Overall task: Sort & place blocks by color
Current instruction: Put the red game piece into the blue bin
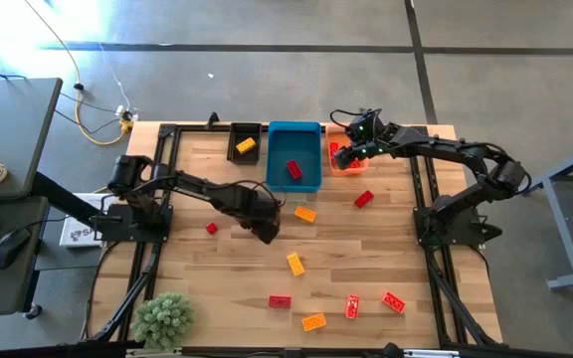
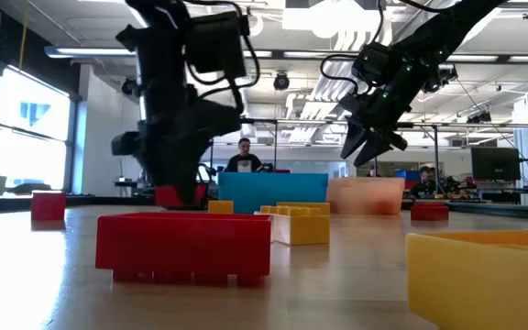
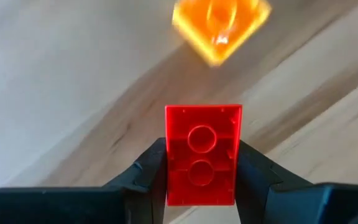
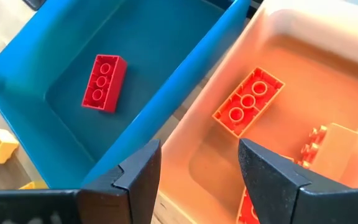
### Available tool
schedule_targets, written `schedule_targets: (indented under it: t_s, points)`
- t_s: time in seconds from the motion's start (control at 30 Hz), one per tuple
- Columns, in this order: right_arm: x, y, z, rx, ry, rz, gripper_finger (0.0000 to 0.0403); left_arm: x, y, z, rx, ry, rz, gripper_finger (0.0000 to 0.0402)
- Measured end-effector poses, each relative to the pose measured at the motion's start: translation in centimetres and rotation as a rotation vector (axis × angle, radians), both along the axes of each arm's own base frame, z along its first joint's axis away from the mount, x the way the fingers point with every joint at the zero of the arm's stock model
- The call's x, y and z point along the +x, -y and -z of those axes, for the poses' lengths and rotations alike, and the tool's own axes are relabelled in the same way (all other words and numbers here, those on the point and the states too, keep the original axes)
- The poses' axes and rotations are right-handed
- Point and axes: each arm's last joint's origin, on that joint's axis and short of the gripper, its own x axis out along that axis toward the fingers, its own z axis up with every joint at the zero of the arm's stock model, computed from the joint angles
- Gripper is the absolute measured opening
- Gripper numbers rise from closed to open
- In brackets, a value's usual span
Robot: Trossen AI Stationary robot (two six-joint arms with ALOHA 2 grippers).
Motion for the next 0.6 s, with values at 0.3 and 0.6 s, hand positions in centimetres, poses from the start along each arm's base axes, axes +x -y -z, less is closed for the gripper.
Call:
schedule_targets:
  t_s: [0.3, 0.6]
  points:
    - [0.1, -0.1, -0.1, -0.039, 0.002, -0.136, 0.0202, 2.3, -3.4, -3.8, 0.120, 0.124, -0.024, 0.0109]
    - [0.4, -0.6, -0.2, 0.042, 0.088, -0.250, 0.0202, 2.8, -8.0, -6.9, 0.237, 0.185, 0.084, 0.0111]
